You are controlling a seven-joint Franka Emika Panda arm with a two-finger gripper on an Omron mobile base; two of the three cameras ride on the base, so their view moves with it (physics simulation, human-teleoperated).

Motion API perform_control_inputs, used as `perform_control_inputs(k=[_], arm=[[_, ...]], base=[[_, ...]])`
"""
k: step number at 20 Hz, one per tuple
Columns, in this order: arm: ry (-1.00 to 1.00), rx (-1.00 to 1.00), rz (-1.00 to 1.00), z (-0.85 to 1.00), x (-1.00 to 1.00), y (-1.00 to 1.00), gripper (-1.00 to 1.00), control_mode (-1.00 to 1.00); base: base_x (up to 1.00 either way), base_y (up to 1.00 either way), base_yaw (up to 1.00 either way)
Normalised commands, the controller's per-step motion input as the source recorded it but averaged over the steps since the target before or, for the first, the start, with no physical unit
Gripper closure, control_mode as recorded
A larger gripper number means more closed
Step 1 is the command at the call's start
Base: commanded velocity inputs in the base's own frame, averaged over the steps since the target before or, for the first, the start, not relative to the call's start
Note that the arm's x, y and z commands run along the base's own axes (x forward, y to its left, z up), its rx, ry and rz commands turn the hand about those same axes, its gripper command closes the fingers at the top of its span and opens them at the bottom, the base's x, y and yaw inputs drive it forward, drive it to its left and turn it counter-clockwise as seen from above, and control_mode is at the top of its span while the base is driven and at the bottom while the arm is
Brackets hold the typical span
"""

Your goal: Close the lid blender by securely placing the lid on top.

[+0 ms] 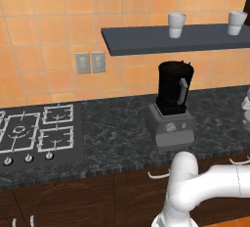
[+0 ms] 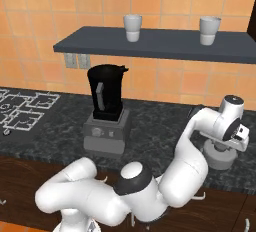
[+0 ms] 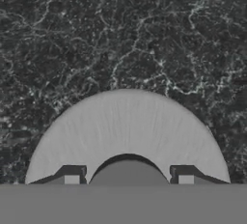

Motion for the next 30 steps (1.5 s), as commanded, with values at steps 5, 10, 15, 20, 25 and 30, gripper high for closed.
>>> perform_control_inputs(k=[5,10,15,20,25,30], arm=[[-0.09,0.0,0.05,0.7,-0.32,0.28,1.0,-1.0],[-0.21,0.0,0.05,0.76,-0.13,0.5,1.0,-1.0],[-0.21,0.0,0.04,0.9,-0.14,0.57,1.0,-1.0],[-0.15,0.0,0.04,0.9,-0.16,0.66,1.0,-1.0],[-0.2,0.0,0.05,1.0,-0.18,0.61,1.0,-1.0],[-0.17,0.0,0.07,1.0,-0.13,0.66,1.0,-1.0]], base=[[0.0,0.0,0.0],[0.0,0.0,0.0],[0.0,0.0,0.0],[0.0,0.0,0.0],[0.0,0.0,0.0],[0.0,0.0,0.0]])
